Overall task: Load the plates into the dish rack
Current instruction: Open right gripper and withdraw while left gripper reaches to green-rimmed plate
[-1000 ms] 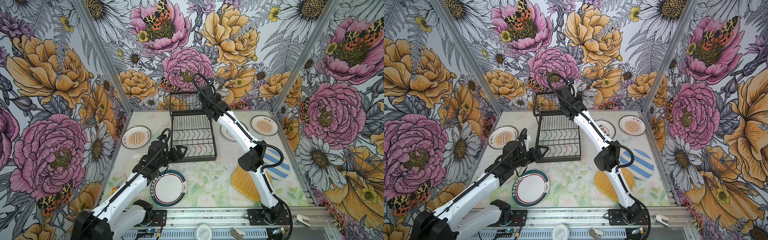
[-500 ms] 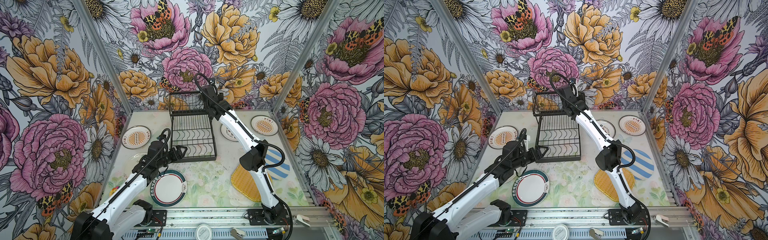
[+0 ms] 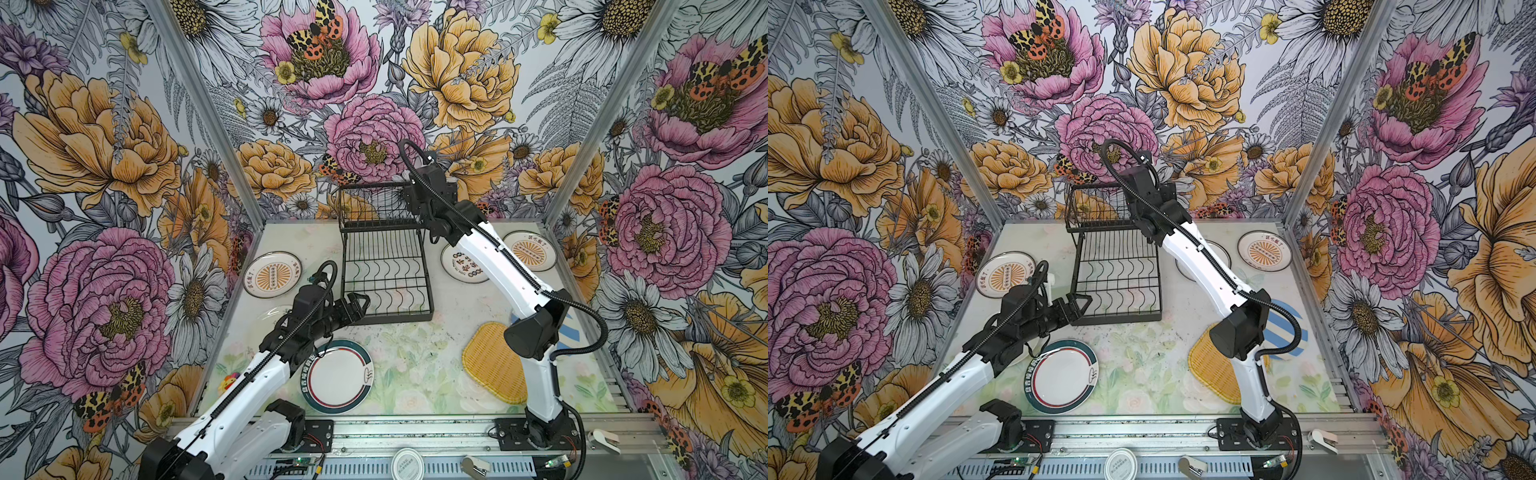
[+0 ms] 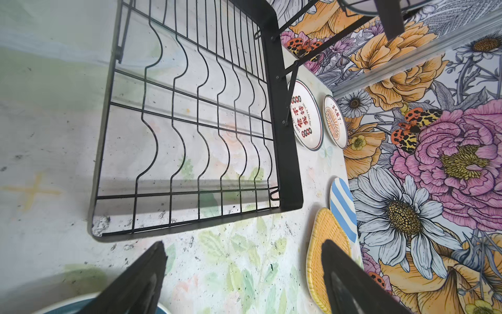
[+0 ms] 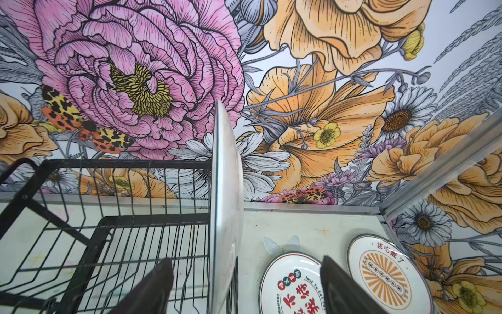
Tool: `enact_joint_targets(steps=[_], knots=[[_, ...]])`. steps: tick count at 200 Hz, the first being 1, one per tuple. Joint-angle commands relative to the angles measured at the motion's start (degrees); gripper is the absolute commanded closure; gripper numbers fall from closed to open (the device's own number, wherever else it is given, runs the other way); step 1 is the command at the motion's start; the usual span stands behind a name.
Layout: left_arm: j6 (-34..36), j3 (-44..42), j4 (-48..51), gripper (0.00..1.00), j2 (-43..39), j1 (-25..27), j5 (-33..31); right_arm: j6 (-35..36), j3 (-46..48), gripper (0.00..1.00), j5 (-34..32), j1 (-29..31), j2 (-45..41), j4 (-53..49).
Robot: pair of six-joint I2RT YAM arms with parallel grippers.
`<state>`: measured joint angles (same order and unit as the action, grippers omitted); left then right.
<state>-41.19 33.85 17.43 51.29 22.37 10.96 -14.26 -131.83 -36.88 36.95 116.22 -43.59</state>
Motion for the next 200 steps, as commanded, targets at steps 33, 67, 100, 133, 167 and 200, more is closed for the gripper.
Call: enact_joint_targets(steps=[33, 67, 100, 133, 167, 200], knots=[[-4.33, 0.83, 14.95, 0.08, -7.31, 3.0, -10.78, -4.24, 23.18, 0.11, 13.36, 0.07, -17.14, 0.27], [-10.22, 2.09, 27.12, 0.08, -10.0, 4.82, -18.76, -5.66, 37.34, 0.07, 18.39, 0.08, -26.59, 0.44], [-15.84, 1.51, 35.9, 0.03, -11.64, 5.13, -25.51, -8.03, 47.82, 0.04, 21.71, -0.53, -33.07, 0.53], [-17.29, 0.6, 38.85, 0.02, -10.3, 1.73, -26.21, -9.9, 54.2, 0.03, 25.13, -1.5, -35.99, 0.99], [-15.85, -1.32, 38.64, 0.01, -10.15, -2.7, -24.87, -11.34, 59.7, 0.02, 28.76, -2.4, -37.9, 2.57], [-16.25, -2.09, 38.63, 0.01, -8.18, -2.95, -26.49, -12.75, 64.0, 0.02, 32.16, -3.5, -39.8, 4.4]])
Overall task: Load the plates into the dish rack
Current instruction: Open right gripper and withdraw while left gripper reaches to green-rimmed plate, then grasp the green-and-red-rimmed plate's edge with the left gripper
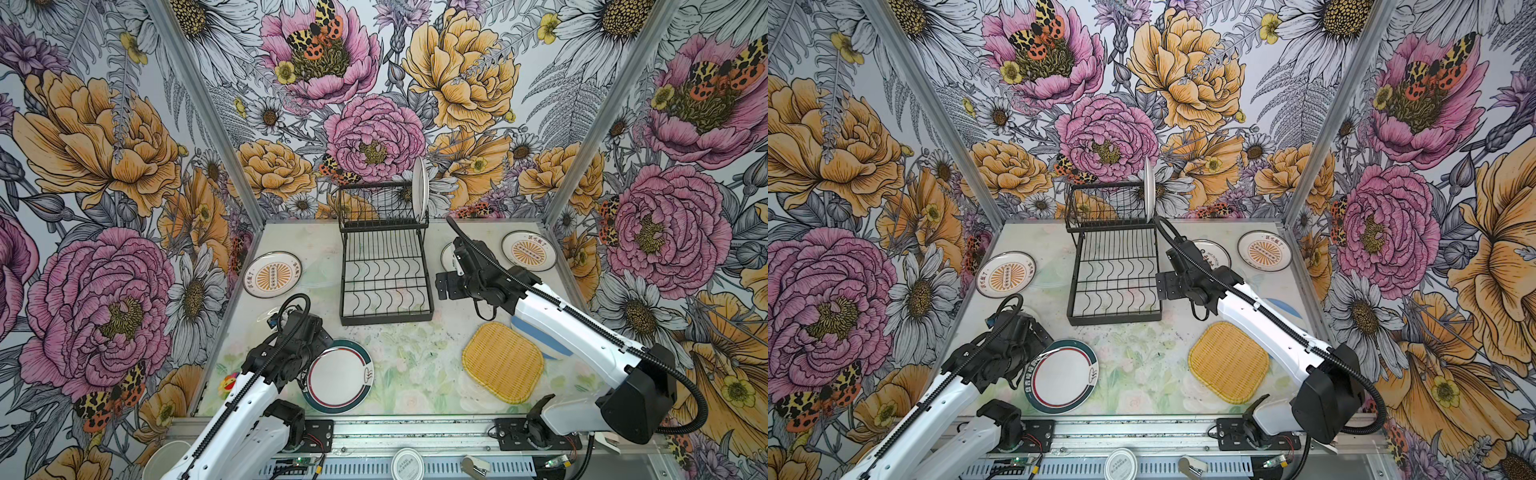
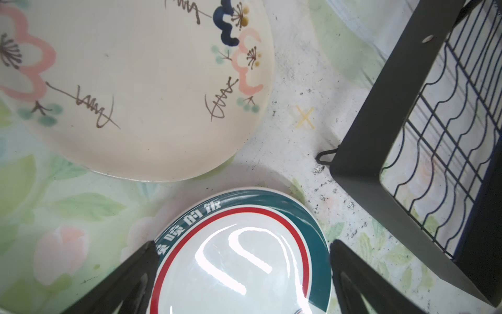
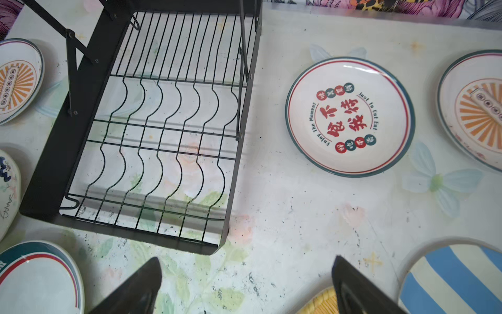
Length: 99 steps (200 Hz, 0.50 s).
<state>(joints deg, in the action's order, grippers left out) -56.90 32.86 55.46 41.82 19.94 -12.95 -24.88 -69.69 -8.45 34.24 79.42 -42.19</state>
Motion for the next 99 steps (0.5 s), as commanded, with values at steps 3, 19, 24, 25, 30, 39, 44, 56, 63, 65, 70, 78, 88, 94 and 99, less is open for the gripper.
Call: enact_joint_targets(steps=[3, 19, 24, 25, 30, 39, 44, 56, 63, 65, 70, 78, 88, 94, 99], knots=[[-0.68, -1.2, 0.54, 0.01, 1.7, -0.61, -2.65, -2.25, 2.16, 0.02, 3.85, -0.83, -3.15, 3.16], [-1.07, -1.73, 0.27, 0.01, 4.02, -0.63, -3.02, -2.71, 3.38, 0.02, 4.62, -1.31, -3.88, 3.93], [-1.1, -1.84, 0.16, 0.01, 4.72, -0.7, -2.97, -2.78, 3.62, 0.02, 4.85, -1.44, -4.04, 4.07], [-1.1, -1.93, 0.08, 0.01, 4.87, -0.7, -2.97, -2.79, 3.65, 0.02, 4.89, -1.4, -4.11, 4.1], [-1.1, -2.08, -0.2, 0.01, 5.48, -0.78, -2.88, -2.83, 3.81, 0.02, 4.93, -1.49, -4.25, 4.22], [-1.13, -2.68, -0.71, 0.01, 6.34, -0.96, -2.8, -2.8, 4.02, 0.02, 4.93, -1.68, -4.47, 4.44], [-1.06, -3.11, -1.21, 0.01, 6.65, -1.11, -2.66, -2.8, 4.11, 0.01, 4.93, -1.8, -4.58, 4.55], [-1.18, -4.25, -2.11, 0.01, 6.8, -1.55, -2.5, -2.72, 4.37, 0.01, 4.94, -2.01, -4.94, 4.97], [-1.35, -4.83, -2.36, 0.01, 6.49, -1.66, -2.73, -2.72, 4.45, 0.01, 5.01, -2.15, -5.01, 5.13], [-1.43, -4.93, -2.42, 0.01, 6.38, -1.66, -2.77, -2.71, 4.47, 0.01, 5.08, -2.16, -4.98, 5.18], [-1.45, -5.3, -2.62, 0.01, 6.06, -1.74, -2.78, -2.77, 4.55, 0.01, 5.21, -2.24, -5.07, 5.27], [-1.66, -5.75, -2.85, 0.01, 5.58, -1.89, -2.78, -2.71, 4.61, 0.01, 5.28, -2.3, -5.16, 5.43], [-1.89, -6.42, -3.1, 0.01, 5.05, -1.92, -2.62, -2.71, 4.73, 0.01, 5.54, -2.47, -5.32, 5.63], [-1.76, -6.85, -3.51, 0.01, 4.79, -2.0, -2.17, -2.71, 4.78, 0.01, 5.57, -2.5, -5.32, 5.72], [-1.81, -7.29, -3.99, 0.01, 4.67, -2.08, -1.53, -2.64, 4.82, 0.01, 5.63, -2.48, -5.3, 5.81]])
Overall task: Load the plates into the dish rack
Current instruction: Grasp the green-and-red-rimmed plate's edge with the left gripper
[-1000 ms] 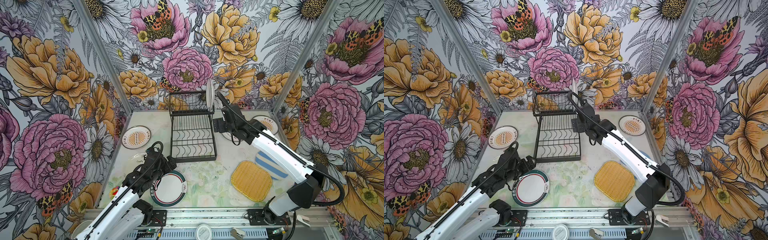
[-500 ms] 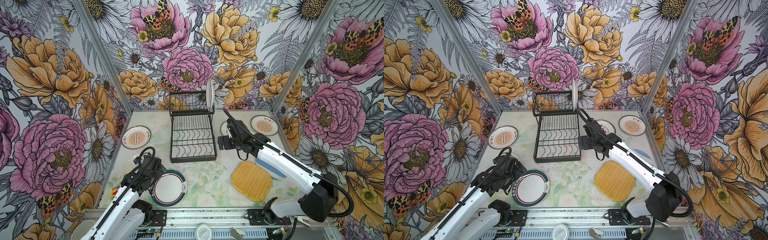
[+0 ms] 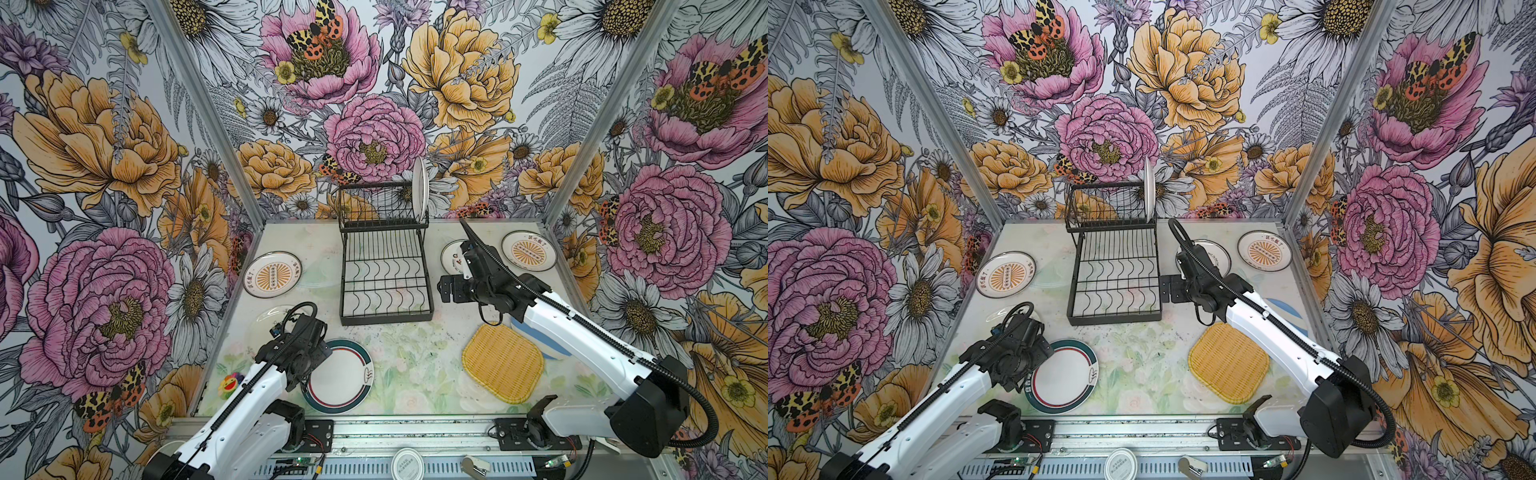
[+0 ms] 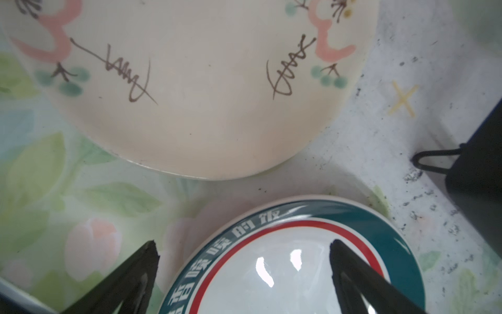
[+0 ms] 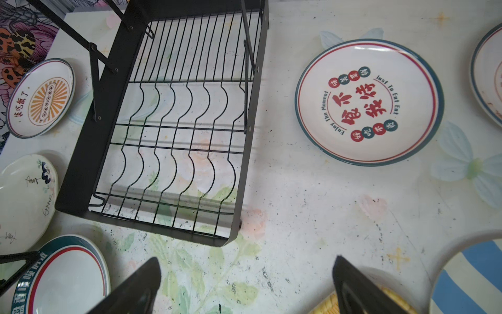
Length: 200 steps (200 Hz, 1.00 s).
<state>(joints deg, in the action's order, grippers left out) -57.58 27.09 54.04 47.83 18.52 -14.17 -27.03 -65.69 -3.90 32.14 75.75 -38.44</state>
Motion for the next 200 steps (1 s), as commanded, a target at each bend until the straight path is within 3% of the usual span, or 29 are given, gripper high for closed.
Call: enact_joint_targets(steps=[1, 106, 148, 200], knots=[[-1.08, -1.6, -2.68, 0.01, -1.38, -0.67, -0.23, -0.49, 0.87, 0.01, 1.09, -0.4, -1.64, 2.09], [0.72, -3.04, -7.12, 0.01, -3.44, 1.04, 8.61, -0.73, 3.19, 0.01, 2.13, -1.43, -2.88, 2.75], [-0.92, -2.22, -10.56, 0.02, -2.13, 5.44, 11.09, -1.07, 4.16, 0.01, 2.91, -1.55, -3.03, 3.1], [-1.33, 0.18, -19.29, 0.02, 5.18, 13.86, 12.49, -1.14, 4.61, 0.01, 4.04, -1.63, -3.18, 3.19]])
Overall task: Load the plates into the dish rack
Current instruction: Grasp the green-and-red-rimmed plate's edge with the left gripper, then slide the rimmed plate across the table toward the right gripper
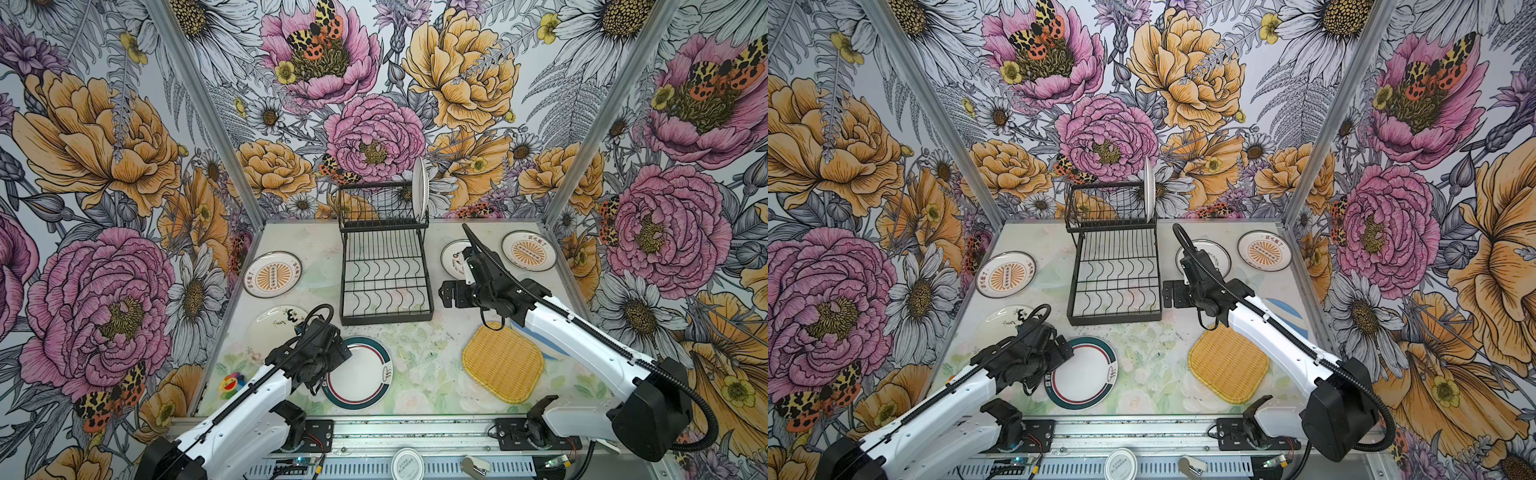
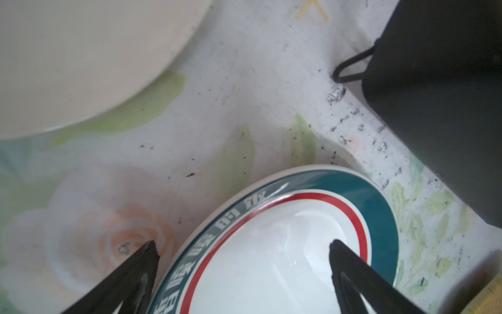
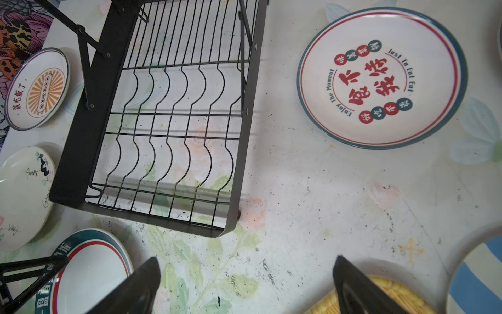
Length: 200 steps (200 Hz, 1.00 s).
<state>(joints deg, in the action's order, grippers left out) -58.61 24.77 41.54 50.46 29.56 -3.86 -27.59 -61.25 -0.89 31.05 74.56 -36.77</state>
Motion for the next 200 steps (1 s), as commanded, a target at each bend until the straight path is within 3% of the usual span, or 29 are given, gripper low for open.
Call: enact_joint_targets(steps=[1, 55, 88, 135, 166, 200], knots=[[-0.29, 2.53, -6.98, 0.02, 2.77, 3.02, 2.22, -0.55, 0.17, 0.01, 1.04, -0.55, -1.99, 1.53], [2.49, 5.98, -14.54, 0.02, 12.29, 8.2, 6.37, -0.62, 0.65, 0.01, 2.24, -0.83, -2.26, 1.53], [6.77, 4.28, -13.16, 0.05, 10.84, 5.51, 10.42, -0.1, 1.45, 0.01, 4.97, -1.73, -2.59, 1.53], [7.94, -0.83, -12.87, 0.2, 3.51, 1.16, 14.97, 1.2, 2.81, 0.01, 10.12, -3.81, -2.73, 1.53], [6.46, -3.26, -13.29, 0.34, 1.26, 0.92, 15.44, 2.17, 2.72, 0.01, 13.1, -5.24, -2.29, 1.53], [4.69, -6.23, -16.2, 0.42, -0.73, 0.79, 17.5, 3.54, 3.35, 0.01, 18.64, -7.43, -2.06, 1.53]])
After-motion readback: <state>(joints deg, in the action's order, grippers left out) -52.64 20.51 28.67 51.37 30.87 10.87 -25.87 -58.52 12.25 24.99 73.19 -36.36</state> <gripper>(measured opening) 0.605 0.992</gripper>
